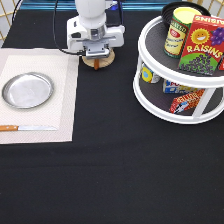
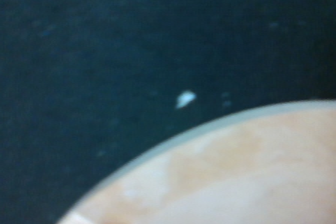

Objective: Arrange plate and fork

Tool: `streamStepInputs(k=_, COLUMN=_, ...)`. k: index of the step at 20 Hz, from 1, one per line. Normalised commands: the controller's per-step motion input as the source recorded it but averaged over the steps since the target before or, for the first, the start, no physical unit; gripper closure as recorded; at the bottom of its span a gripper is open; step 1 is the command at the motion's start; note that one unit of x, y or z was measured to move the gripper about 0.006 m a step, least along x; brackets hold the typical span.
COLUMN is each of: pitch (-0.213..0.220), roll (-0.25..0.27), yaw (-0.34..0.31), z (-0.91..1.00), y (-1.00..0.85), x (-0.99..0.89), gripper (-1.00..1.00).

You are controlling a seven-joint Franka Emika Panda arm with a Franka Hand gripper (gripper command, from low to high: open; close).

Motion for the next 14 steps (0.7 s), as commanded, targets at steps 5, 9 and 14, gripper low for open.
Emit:
streamStepInputs(k=5, pitch=-0.084, roll=-0.138, yaw=0.001, z=-0.21, y=0.14, x=-0.13, gripper=1.0)
streamStepInputs(k=9, pitch=-0.078, roll=-0.119, yaw=0.062, z=-0.12, y=0.16, x=-0.06, gripper=1.0)
streamStepInputs(k=14, pitch=-0.02, roll=-0.086, yaw=0.075, z=0.09, y=0.09, x=-0.03, gripper=1.0)
